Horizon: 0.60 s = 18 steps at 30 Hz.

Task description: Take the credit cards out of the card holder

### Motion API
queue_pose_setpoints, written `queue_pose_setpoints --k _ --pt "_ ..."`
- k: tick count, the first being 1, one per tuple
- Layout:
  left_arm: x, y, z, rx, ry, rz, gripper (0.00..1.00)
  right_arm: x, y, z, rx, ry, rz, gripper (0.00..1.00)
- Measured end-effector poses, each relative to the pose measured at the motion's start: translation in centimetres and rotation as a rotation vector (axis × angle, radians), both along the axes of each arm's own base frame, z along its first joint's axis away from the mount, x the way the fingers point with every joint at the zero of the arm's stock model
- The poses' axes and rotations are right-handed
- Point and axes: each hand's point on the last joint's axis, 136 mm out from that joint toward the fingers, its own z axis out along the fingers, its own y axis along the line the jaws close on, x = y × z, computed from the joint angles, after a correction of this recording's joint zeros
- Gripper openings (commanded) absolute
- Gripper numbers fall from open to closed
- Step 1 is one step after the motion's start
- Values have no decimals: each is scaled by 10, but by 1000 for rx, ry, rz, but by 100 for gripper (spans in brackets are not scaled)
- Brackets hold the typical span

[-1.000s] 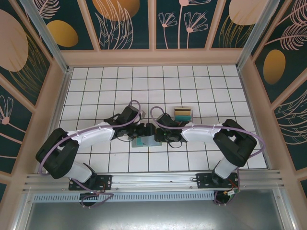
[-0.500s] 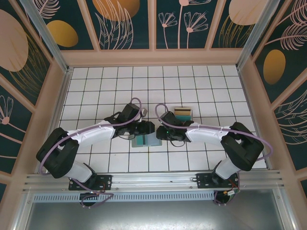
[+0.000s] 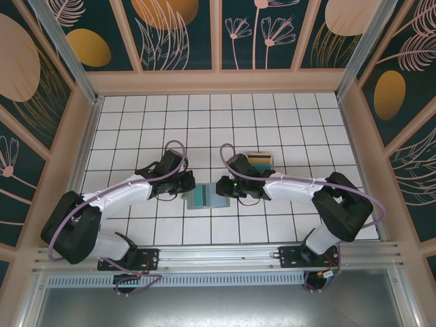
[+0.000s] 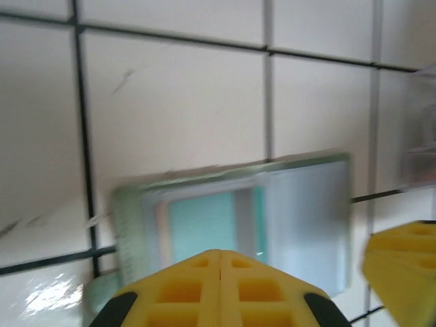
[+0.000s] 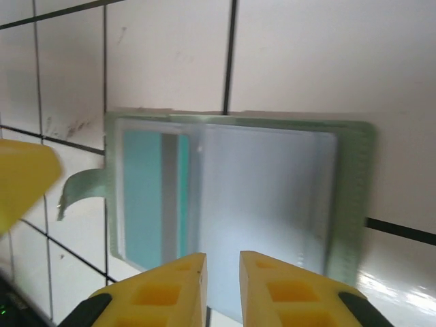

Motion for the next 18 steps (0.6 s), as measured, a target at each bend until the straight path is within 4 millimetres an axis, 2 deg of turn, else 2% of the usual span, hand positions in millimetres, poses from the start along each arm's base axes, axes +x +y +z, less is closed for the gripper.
queue_pose_setpoints --k 4,10,18 --pt "-11 6 -13 16 36 -3 4 -4 10 -6 32 38 30 17" --pt "-14 3 -19 2 55 -16 4 -9 19 -22 36 102 64 16" --pt "-16 0 -26 -8 74 -22 4 -6 32 -24 58 125 88 17"
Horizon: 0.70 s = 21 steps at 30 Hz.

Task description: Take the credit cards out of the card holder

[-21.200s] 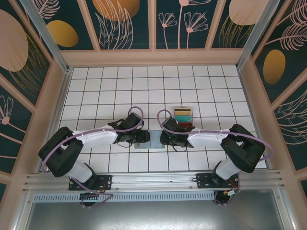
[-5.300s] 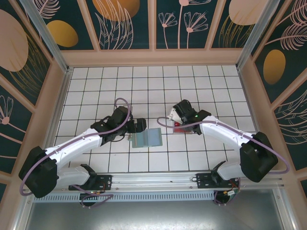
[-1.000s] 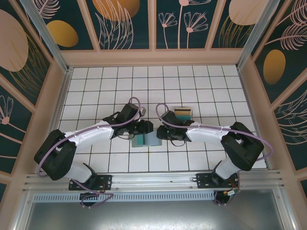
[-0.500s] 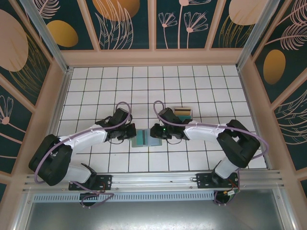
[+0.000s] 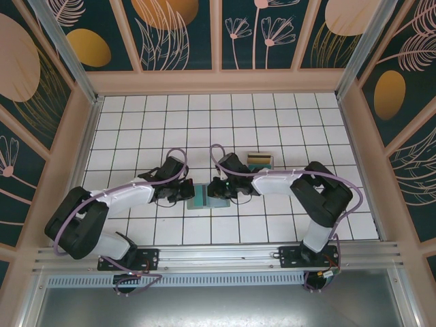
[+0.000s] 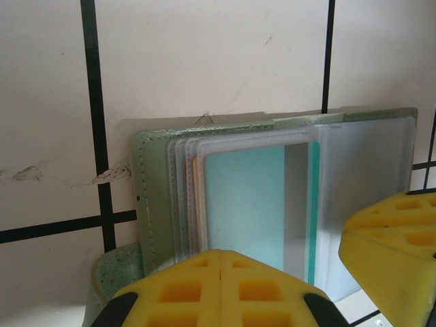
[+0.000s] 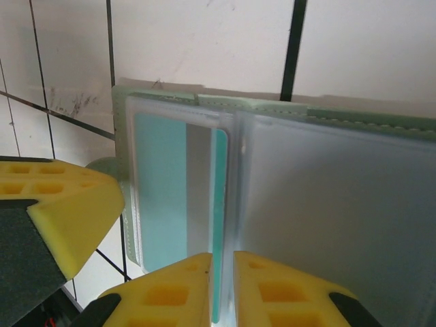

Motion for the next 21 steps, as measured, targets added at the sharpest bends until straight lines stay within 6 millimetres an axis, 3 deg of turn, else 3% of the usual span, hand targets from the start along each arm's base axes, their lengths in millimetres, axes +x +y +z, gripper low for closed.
queue_pose_setpoints --k 21 --pt "-5 -4 -7 -28 32 -6 1 -3 11 -7 32 34 35 16"
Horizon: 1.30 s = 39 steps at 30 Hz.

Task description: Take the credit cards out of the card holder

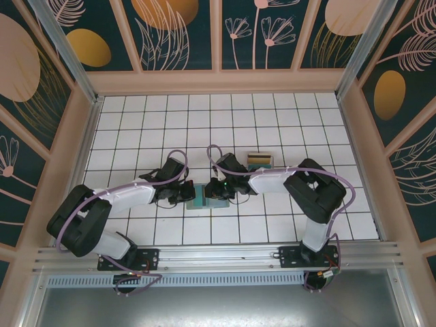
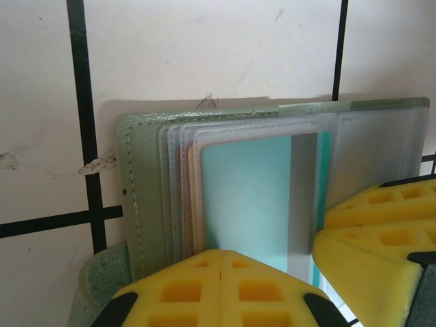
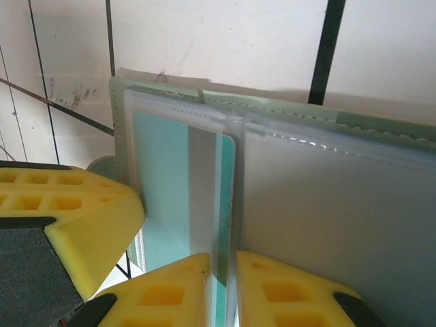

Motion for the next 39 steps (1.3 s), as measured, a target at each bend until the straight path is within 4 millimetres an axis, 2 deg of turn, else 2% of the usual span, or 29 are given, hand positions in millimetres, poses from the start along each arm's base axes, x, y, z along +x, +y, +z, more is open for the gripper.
queue_pose_setpoints --k 5,12,22,27,30,33,39 --pt "-1 -1 0 -6 4 -1 0 -1 1 -1 5 9 3 0" --pt "1 1 -1 6 -3 8 0 0 -1 0 14 8 -4 0" --pt "2 5 -2 26 -10 19 0 -1 -23 0 10 17 -54 0" --pt "2 5 -2 26 -9 18 0 -1 -23 0 13 16 -57 11" --pt "2 5 -2 26 -9 18 0 -1 -22 0 14 17 -58 13" --pt "2 5 -2 25 -9 18 0 0 -22 0 14 18 -57 13" --pt "2 5 -2 25 -9 18 0 0 -19 -1 23 24 -52 6"
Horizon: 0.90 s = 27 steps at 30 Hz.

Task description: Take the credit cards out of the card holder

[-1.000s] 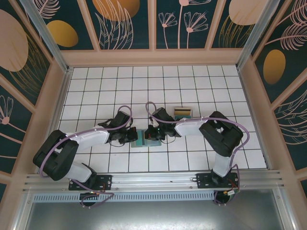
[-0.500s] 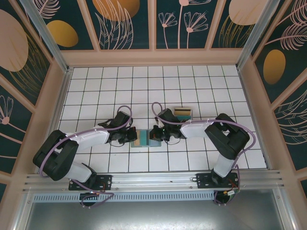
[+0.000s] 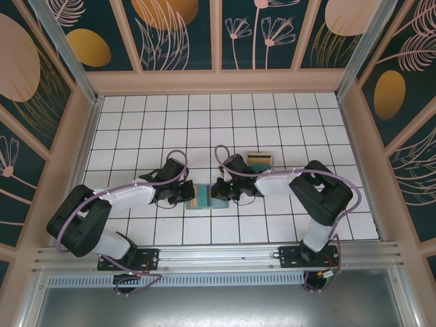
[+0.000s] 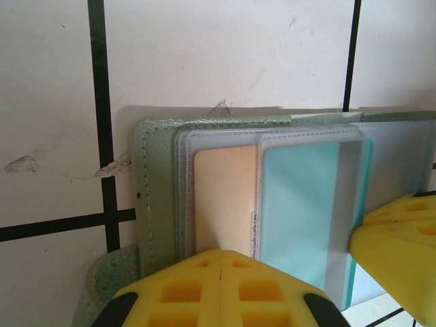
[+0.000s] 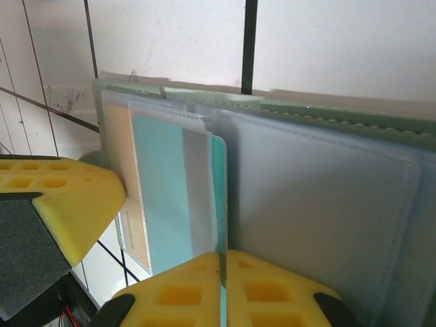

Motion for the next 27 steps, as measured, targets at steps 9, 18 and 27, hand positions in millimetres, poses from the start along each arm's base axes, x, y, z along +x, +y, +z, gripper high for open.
queue_pose_setpoints --k 9,18,27 --pt "0 0 0 0 1 4 0 0 0 0 4 4 -9 4" --pt "0 0 0 -1 3 7 0 -1 -6 -2 10 7 -26 3" --pt "0 0 0 -1 3 7 0 -1 -12 -2 20 10 -47 3"
